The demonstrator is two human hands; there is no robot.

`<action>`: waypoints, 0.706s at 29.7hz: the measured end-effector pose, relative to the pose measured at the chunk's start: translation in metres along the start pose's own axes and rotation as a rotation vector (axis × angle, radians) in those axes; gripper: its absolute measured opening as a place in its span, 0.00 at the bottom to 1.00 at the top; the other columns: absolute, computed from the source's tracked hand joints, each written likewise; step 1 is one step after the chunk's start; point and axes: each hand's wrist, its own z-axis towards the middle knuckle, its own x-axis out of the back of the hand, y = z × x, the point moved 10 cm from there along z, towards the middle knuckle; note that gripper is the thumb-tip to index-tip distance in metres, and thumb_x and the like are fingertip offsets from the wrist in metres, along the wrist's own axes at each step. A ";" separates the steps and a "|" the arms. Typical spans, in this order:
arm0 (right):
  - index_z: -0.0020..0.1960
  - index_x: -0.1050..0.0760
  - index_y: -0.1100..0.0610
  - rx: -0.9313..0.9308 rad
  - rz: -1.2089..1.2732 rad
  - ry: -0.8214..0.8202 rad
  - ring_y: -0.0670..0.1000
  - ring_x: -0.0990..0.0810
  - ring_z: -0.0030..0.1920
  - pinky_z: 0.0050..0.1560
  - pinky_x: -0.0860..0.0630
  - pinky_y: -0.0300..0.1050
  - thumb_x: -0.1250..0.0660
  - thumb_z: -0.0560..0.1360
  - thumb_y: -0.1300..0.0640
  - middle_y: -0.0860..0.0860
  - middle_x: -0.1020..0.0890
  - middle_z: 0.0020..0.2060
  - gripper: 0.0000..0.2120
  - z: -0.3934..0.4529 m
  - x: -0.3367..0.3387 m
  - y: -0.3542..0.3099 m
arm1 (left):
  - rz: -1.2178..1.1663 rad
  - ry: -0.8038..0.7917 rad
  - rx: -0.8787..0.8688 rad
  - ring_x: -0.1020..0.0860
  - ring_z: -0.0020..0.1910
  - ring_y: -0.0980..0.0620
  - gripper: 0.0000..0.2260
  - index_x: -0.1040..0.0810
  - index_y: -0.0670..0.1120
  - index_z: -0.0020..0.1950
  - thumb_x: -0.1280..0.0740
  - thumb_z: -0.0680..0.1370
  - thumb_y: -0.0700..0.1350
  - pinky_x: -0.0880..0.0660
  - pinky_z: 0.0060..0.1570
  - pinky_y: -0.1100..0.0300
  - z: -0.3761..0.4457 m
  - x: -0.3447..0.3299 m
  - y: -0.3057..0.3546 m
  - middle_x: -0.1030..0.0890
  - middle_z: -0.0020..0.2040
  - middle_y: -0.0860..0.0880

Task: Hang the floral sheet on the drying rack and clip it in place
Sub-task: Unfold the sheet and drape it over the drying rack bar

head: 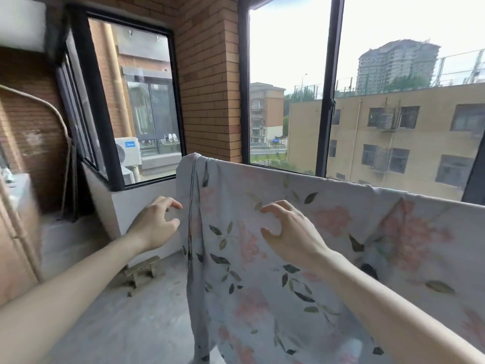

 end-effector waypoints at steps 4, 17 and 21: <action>0.70 0.27 0.43 0.025 0.033 -0.038 0.49 0.24 0.64 0.58 0.24 0.46 0.32 0.78 0.48 0.41 0.27 0.68 0.21 0.026 -0.043 -0.022 | -0.024 0.013 0.040 0.25 0.60 0.54 0.11 0.23 0.55 0.57 0.32 0.77 0.42 0.29 0.53 0.56 0.011 -0.001 -0.040 0.24 0.60 0.54; 0.67 0.25 0.41 0.119 0.115 0.032 0.45 0.25 0.64 0.58 0.24 0.44 0.32 0.78 0.49 0.37 0.26 0.65 0.17 0.174 -0.124 -0.059 | -0.086 0.045 0.006 0.26 0.60 0.56 0.11 0.24 0.54 0.62 0.32 0.80 0.46 0.30 0.54 0.58 0.136 -0.011 -0.089 0.26 0.60 0.56; 0.66 0.25 0.42 0.128 0.127 0.080 0.47 0.26 0.65 0.61 0.24 0.49 0.32 0.77 0.48 0.39 0.26 0.66 0.17 0.241 -0.137 -0.062 | -0.065 0.019 -0.019 0.26 0.62 0.57 0.12 0.24 0.56 0.63 0.32 0.79 0.48 0.27 0.58 0.55 0.204 -0.013 -0.100 0.26 0.61 0.56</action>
